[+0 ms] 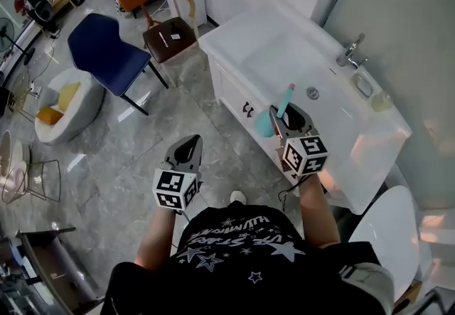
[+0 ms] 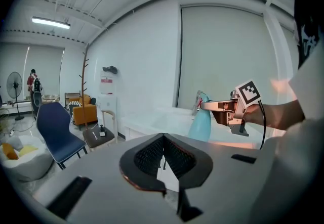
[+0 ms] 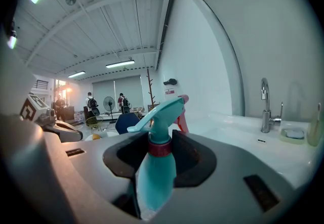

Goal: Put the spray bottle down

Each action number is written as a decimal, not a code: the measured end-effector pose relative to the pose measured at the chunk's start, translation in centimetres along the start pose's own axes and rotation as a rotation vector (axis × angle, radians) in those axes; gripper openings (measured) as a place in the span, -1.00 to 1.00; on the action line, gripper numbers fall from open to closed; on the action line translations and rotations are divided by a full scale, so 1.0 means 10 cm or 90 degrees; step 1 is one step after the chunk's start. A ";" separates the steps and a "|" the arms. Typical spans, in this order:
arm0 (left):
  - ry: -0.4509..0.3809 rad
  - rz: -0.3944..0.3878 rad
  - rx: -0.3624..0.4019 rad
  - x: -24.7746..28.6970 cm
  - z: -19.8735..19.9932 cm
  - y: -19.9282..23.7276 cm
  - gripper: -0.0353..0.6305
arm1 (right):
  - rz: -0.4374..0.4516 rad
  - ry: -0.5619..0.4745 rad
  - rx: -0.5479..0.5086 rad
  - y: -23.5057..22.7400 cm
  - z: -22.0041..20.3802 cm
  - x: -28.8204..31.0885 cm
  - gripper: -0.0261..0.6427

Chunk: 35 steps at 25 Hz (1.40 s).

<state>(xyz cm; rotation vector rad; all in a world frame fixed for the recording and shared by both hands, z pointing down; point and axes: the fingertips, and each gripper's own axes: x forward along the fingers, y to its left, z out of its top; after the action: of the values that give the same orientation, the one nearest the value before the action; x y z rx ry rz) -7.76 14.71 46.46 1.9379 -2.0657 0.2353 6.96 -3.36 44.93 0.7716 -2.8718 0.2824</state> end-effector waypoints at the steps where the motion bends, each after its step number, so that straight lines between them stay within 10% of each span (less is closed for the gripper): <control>1: -0.003 -0.002 0.005 0.09 0.05 0.00 -0.85 | 0.001 -0.001 -0.001 -0.06 0.02 0.06 -0.46; 15: 0.014 -0.032 0.019 0.85 0.32 0.03 -0.85 | -0.016 -0.014 0.012 -0.59 0.21 0.48 -0.46; 35: 0.025 -0.221 0.040 3.25 1.22 0.78 -0.85 | -0.178 -0.010 0.048 -1.83 0.76 1.98 -0.45</control>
<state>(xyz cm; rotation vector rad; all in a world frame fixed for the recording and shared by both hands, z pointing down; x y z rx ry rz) -18.30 -19.26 46.16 2.2667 -1.6787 0.2603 -1.44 -30.12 44.01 1.1769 -2.7330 0.3513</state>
